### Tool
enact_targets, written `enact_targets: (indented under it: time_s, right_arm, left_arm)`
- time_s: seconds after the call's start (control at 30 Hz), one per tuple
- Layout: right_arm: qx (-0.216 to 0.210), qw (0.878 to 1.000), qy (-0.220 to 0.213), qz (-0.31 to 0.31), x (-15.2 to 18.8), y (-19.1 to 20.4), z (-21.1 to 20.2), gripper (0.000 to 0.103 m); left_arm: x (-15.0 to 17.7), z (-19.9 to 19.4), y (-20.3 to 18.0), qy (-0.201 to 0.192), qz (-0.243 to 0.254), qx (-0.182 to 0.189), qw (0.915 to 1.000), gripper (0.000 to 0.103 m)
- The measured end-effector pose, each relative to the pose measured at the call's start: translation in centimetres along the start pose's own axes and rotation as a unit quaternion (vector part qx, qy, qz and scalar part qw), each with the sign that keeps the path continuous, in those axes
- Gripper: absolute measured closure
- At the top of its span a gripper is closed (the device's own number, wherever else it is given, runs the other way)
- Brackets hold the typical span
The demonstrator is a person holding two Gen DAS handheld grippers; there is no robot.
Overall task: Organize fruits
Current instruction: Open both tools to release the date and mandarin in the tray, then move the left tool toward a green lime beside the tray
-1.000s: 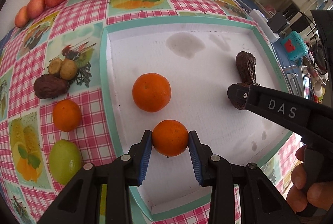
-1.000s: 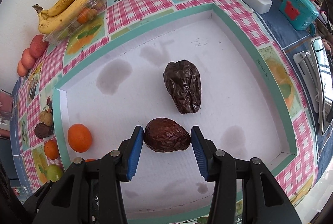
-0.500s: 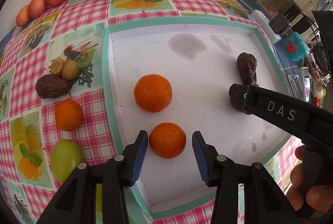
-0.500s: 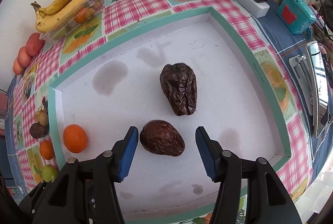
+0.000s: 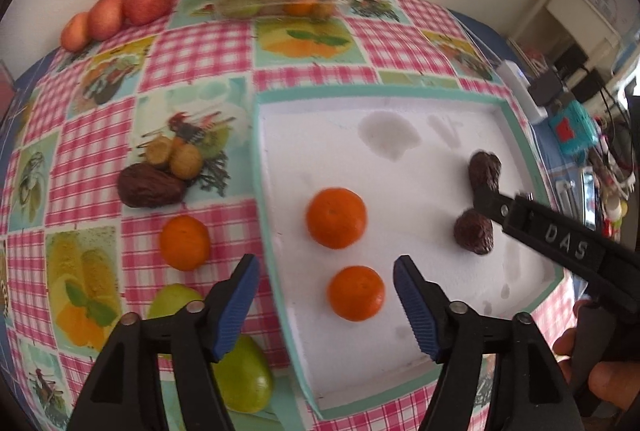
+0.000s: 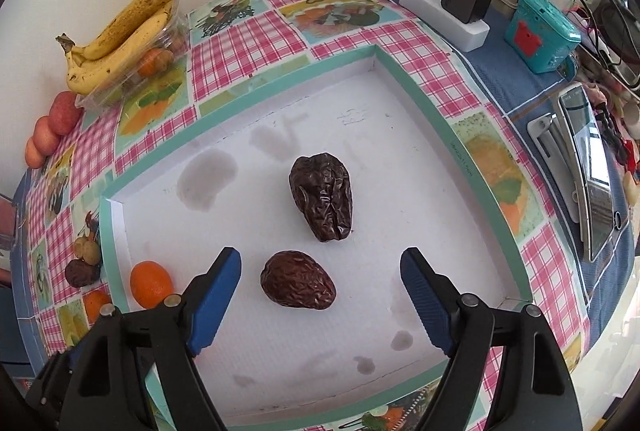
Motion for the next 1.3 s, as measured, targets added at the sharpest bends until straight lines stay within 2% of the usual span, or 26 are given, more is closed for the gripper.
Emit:
enact_targets:
  time_s: [0.13, 0.27, 0.33, 0.4, 0.5, 0.7, 0.83, 1.07, 1.3]
  right_arm:
    - [-0.014, 1.0, -0.001, -0.006, 0.0, 0.9, 0.1, 0.02]
    - [-0.019, 1.0, -0.007, -0.014, 0.1, 1.9, 0.0, 0.018]
    - [-0.018, 1.0, -0.011, -0.02, 0.1, 2.3, -0.1, 0.018]
    - [-0.017, 0.999, -0.015, -0.026, 0.2, 2.9, -0.1, 0.018]
    - [-0.018, 0.999, -0.021, -0.042, 0.4, 4.1, -0.4, 0.018]
    - [-0.018, 0.996, -0.035, -0.079, 0.6, 6.6, -1.3, 0.018]
    - [-0.025, 0.994, -0.04, -0.095, 1.1, 8.0, -2.0, 0.018]
    - [-0.04, 0.993, -0.035, -0.109, 2.6, 9.8, -2.2, 0.018]
    - [-0.031, 0.993, -0.03, -0.112, 4.7, 9.8, -2.2, 0.018]
  left_arm:
    - [-1.2, -0.8, 2.4, -0.03, -0.039, -0.032, 0.9983, 0.022]
    - [-2.3, -2.2, 6.5, -0.059, -0.106, -0.059, 0.9908, 0.02]
    - [-2.9, -3.1, 8.9, -0.075, -0.137, -0.076, 0.9847, 0.011]
    - [-3.4, -3.8, 10.6, -0.089, -0.154, -0.09, 0.9799, 0.003]
    - [-3.9, -5.3, 12.8, -0.114, -0.172, -0.109, 0.9724, 0.001]
    - [-4.2, -7.1, 15.2, -0.135, -0.181, -0.129, 0.9656, 0.0]
    - [-3.9, -7.4, 15.7, -0.135, -0.189, -0.124, 0.9648, 0.0]
    - [-3.6, -7.1, 14.7, -0.132, -0.177, -0.109, 0.9692, 0.0]
    - [-2.4, -6.9, 14.1, -0.134, -0.166, -0.09, 0.9729, 0.0]
Point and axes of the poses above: each gripper's, at about its wrist camera, not at the fingertips, and z roughly the way its jaws point, y to its left, x to its underside, the point moved 7 cm from there along z, roughly the way its jaws point, and after that the axes turned 5 degrees about -z, right-handed, at the moved point
